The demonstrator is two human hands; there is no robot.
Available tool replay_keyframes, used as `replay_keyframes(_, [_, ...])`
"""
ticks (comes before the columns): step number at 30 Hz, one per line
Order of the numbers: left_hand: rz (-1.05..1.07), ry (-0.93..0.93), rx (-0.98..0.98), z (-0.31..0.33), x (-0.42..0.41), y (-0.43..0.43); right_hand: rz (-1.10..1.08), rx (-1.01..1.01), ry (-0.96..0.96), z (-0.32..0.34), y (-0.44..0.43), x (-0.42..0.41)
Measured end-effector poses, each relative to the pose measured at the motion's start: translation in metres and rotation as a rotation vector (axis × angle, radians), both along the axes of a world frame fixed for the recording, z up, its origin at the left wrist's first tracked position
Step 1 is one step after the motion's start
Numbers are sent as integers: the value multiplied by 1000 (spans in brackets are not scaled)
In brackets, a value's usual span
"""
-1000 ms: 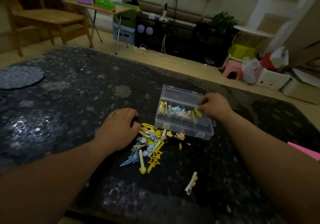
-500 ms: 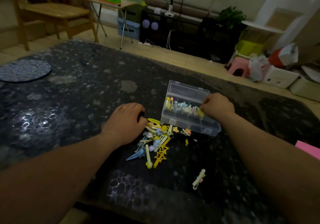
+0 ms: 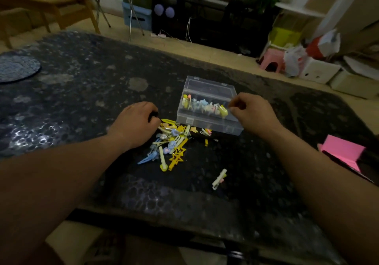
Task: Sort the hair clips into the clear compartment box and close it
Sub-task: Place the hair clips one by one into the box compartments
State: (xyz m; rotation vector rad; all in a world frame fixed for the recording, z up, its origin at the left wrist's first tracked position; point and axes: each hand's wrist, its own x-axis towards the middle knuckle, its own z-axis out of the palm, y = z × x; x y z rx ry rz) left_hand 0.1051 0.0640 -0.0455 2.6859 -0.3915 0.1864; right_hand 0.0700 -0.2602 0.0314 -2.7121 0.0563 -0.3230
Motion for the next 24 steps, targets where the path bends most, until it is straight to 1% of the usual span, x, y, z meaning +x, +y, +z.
replay_keyframes(5, [11, 10, -3, 1, 0, 0, 103, 7, -27, -9, -3, -27])
replay_keyframes(8, [18, 1, -22, 2, 0, 0, 209, -18, 13, -9, -4, -36])
replay_keyframes(10, [21, 0, -27, 3, -1, 0, 336, -44, 145, -3, -4, -42])
replay_keyframes(12, [23, 9, -26, 4, -2, 0, 465, -37, 352, 4, -3, -49])
replay_keyframes(14, [28, 19, -27, 6, -4, -1, 541, -2, 572, 7, -2, -58])
replay_keyframes(16, [26, 19, -27, 6, -5, -2, 599, -50, 696, 2, 0, -64])
replay_keyframes(18, [21, 18, -21, 5, -4, -2, 647, -154, 688, -7, 5, -66])
replay_keyframes(19, [17, 14, -15, 4, -3, -2, 654, -172, 656, -12, 7, -66])
replay_keyframes(24, [5, -14, -22, -1, 1, 0, 571, -117, 532, -21, 17, -57])
